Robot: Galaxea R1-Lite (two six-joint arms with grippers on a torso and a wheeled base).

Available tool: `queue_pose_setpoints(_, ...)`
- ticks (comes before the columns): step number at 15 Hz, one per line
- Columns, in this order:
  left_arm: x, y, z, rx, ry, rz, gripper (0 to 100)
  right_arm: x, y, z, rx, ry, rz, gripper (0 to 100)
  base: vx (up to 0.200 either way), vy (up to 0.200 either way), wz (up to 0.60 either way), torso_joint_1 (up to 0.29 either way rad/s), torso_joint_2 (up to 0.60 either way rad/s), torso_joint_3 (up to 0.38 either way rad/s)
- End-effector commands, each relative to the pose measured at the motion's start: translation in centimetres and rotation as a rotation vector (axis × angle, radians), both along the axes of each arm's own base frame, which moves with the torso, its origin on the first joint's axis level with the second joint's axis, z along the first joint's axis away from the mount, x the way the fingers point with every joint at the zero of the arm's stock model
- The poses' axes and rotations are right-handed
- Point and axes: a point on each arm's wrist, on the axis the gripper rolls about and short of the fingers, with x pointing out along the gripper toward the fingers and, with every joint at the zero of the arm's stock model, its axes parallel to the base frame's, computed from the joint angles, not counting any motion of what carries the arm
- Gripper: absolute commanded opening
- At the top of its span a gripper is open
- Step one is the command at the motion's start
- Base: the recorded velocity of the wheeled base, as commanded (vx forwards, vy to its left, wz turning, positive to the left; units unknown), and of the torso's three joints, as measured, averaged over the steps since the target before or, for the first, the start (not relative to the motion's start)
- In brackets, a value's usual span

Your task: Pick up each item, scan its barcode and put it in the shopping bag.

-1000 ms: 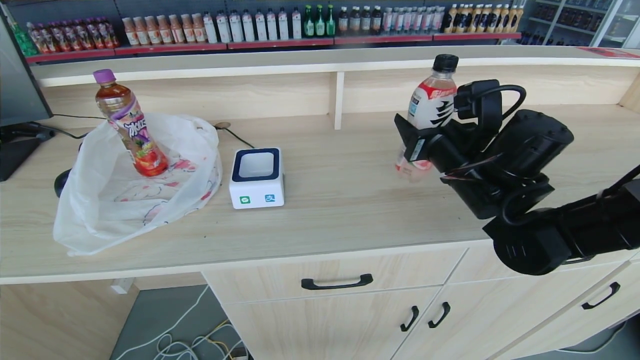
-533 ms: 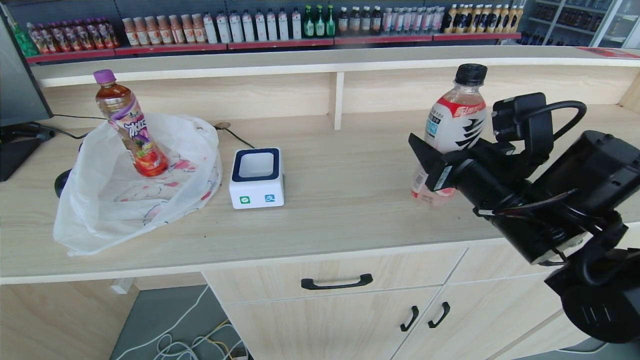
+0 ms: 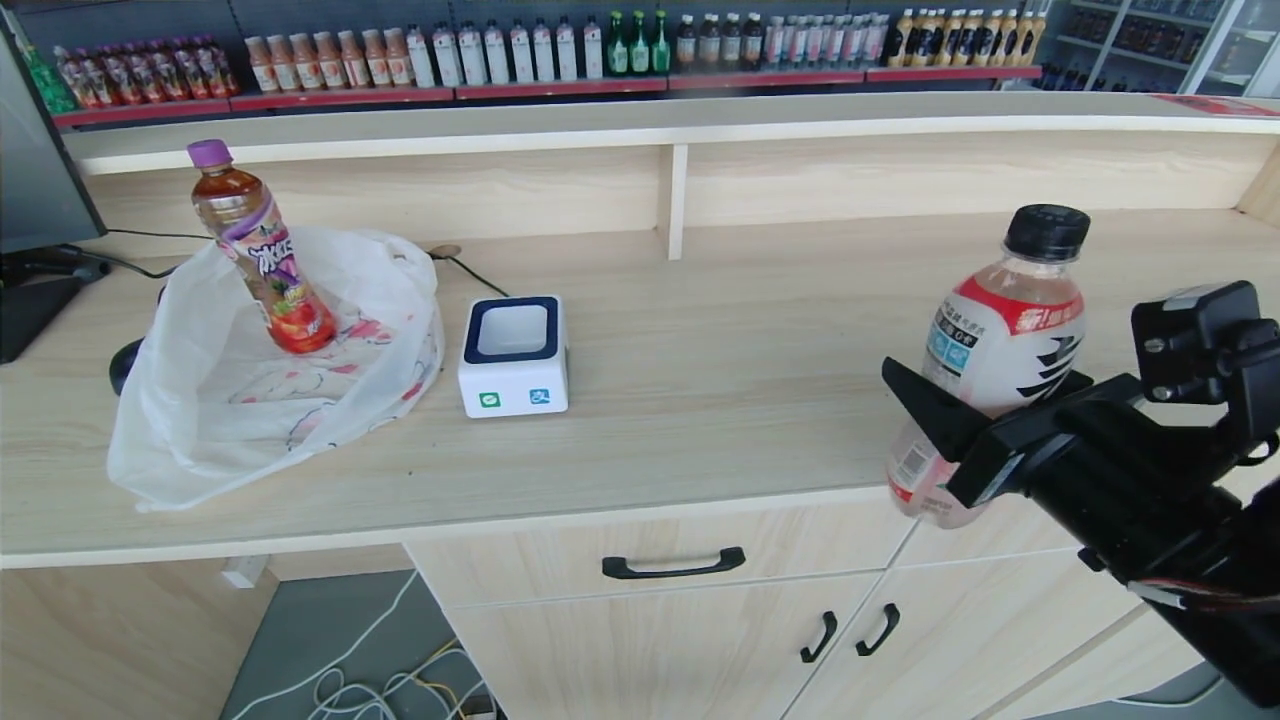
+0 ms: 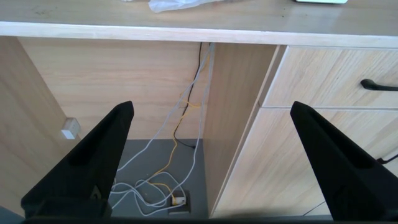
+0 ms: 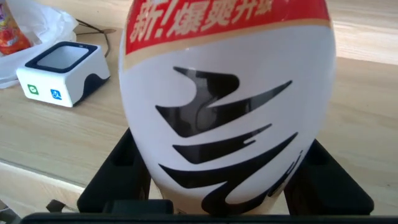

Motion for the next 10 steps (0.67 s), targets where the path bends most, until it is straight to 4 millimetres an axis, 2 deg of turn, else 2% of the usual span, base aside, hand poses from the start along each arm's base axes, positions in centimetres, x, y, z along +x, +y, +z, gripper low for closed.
queue_pose_setpoints(1,0.0,0.0,0.0,0.000,0.000,0.000,100,-1.4,-0.5,0.2,0.006,-0.014,0.021,0,0.000,0.000,0.00,0.000,0.00,0.000)
queue_pose_setpoints(7,0.0,0.0,0.0,0.000,0.002,0.000,100,-3.6,2.7,0.1,0.052,0.016,0.230,0,0.000,0.000,0.00,0.000,0.00,0.000)
queue_pose_setpoints(10,0.0,0.0,0.0,0.000,0.000,0.002,100,-3.5,4.5,1.1,0.151,0.033,0.356,0,0.000,0.000,0.00,0.000,0.00,0.000)
